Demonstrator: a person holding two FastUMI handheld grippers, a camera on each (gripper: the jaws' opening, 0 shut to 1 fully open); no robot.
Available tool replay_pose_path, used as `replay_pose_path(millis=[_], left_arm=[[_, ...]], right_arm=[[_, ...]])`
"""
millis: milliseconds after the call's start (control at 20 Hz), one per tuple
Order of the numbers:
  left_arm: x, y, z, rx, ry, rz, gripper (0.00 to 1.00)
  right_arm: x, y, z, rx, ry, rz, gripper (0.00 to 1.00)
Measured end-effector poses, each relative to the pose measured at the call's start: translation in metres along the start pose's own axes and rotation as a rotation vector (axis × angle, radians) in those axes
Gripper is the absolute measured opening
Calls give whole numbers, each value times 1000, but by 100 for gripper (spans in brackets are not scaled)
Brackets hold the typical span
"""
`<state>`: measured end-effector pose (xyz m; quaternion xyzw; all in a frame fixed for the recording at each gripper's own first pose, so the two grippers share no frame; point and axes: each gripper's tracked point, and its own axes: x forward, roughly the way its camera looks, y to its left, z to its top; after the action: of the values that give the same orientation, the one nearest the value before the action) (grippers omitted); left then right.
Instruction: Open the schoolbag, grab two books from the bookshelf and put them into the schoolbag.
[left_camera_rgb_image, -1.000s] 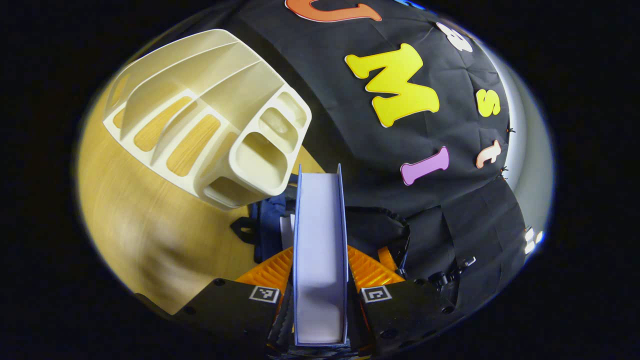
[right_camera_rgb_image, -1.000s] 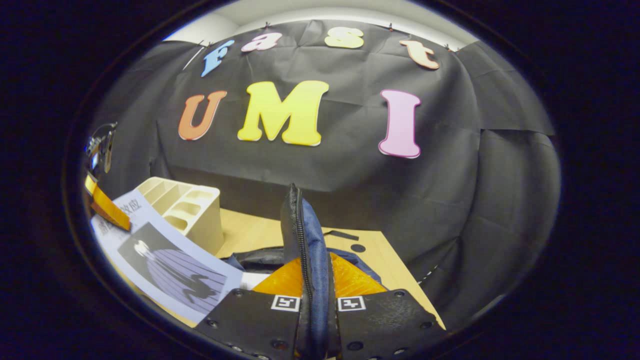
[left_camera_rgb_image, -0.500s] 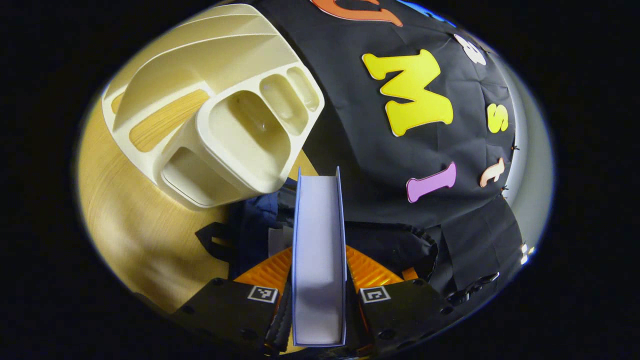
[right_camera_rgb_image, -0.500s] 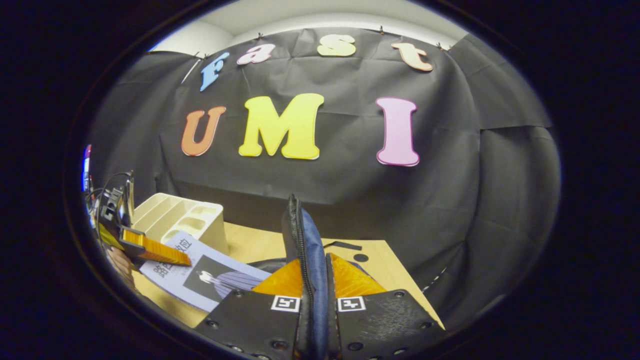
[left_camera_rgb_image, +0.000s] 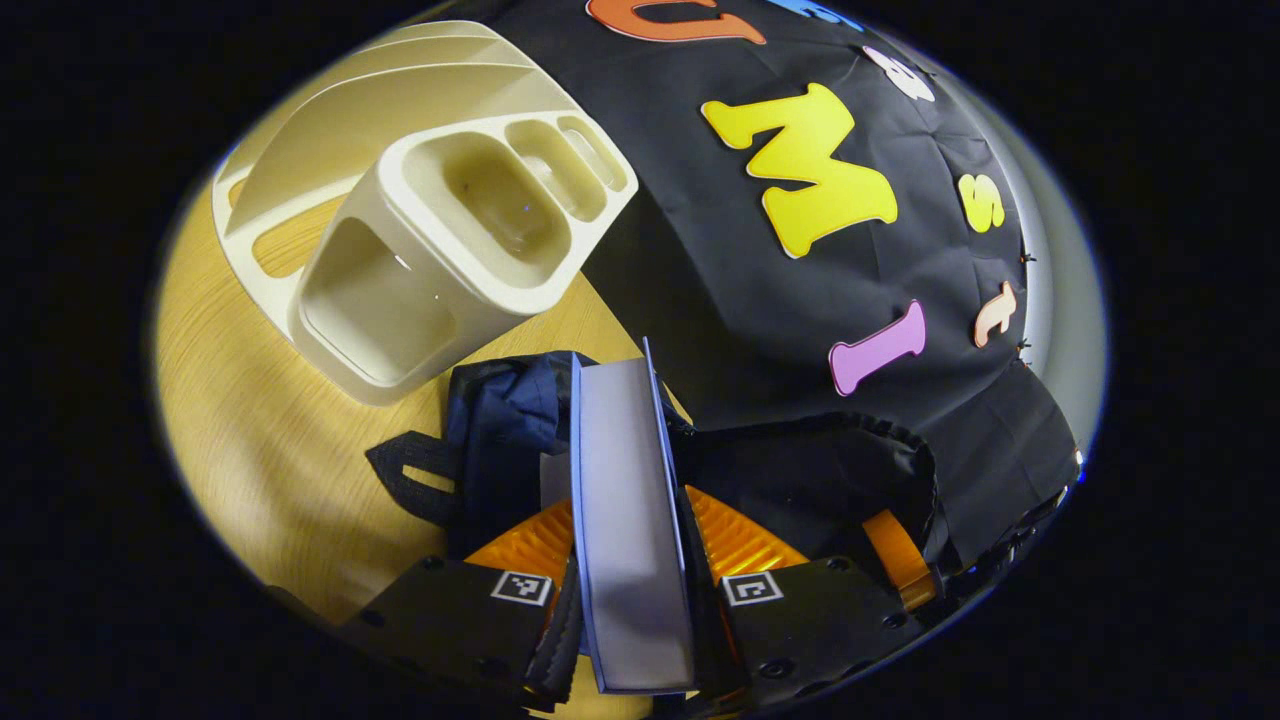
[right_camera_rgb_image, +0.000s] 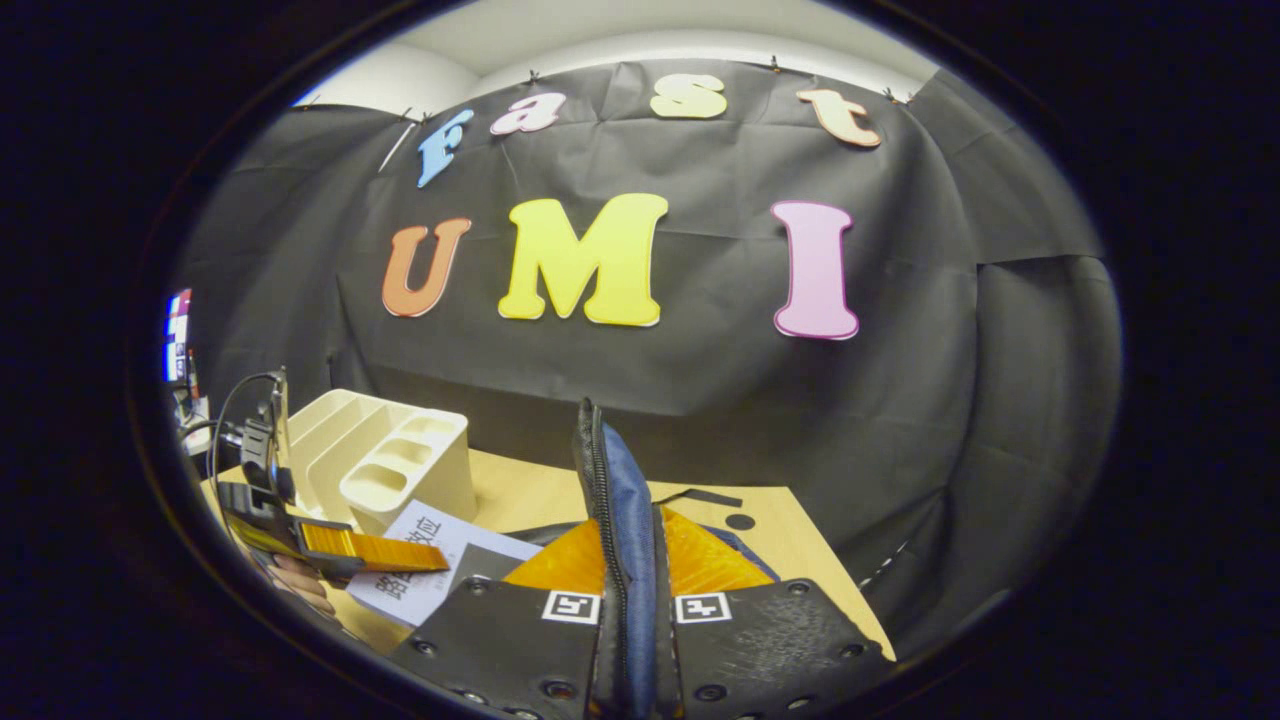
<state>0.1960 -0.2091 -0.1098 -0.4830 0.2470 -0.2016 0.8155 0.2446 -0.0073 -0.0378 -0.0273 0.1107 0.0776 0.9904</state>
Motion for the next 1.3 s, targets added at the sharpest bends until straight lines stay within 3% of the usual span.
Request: replay_pose_path(millis=[300,450,650,950,1300], left_arm=[[29,-12,-19,-8,4,-14,48],[53,-22,-40,41,23,-33,48],[83,-30,-60,12,38,-63,48],[104,-32,-74,-7,34,-54,49],[110,-27,-74,33,-3,-27,54]], right_arm=[[1,8,2,-11,-8,24,13],[1,7,4,-24,-11,21,13],[2,8,7,-38,-17,27,13],[6,14,5,-29,-18,54,12],[7,5,-4,-23,-7,25,13]])
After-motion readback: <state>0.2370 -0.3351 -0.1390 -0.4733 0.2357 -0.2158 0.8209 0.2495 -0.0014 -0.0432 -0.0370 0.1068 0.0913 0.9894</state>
